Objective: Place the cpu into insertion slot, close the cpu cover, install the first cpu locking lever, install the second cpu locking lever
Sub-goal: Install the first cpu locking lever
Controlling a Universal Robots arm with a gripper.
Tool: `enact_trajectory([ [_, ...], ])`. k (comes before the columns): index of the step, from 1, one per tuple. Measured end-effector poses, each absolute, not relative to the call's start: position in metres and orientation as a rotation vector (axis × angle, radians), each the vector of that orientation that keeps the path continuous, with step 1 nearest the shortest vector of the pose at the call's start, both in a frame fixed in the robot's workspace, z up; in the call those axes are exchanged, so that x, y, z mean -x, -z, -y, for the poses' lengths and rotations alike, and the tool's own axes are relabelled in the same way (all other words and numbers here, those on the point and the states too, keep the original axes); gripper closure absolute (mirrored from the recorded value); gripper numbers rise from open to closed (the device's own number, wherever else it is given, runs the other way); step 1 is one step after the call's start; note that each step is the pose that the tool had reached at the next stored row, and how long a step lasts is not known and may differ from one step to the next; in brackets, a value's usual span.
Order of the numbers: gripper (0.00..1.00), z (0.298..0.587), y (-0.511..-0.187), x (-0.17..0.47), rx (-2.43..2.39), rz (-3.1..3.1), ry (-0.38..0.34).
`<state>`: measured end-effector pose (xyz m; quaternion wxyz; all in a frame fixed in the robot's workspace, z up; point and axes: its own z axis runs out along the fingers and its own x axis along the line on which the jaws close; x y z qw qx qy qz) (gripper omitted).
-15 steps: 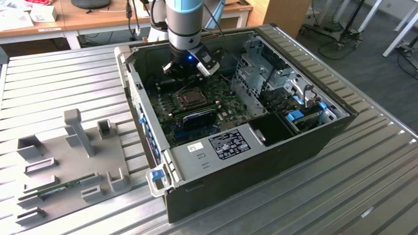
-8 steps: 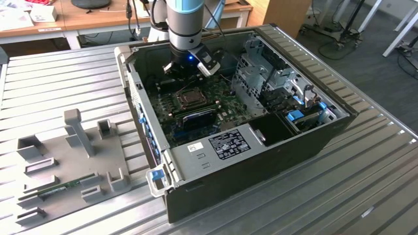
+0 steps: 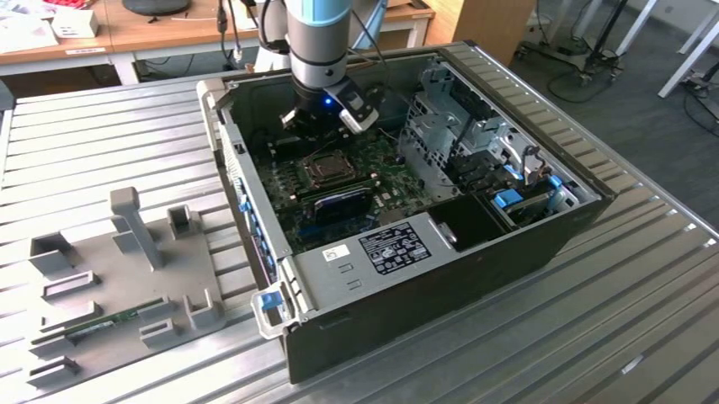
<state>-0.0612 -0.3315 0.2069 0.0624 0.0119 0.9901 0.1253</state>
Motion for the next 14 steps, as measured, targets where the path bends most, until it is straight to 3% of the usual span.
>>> enact_trajectory([
  [14,0.90,0.3315,-0.2002,0.0589,-0.036,-2.993,-0.378],
])
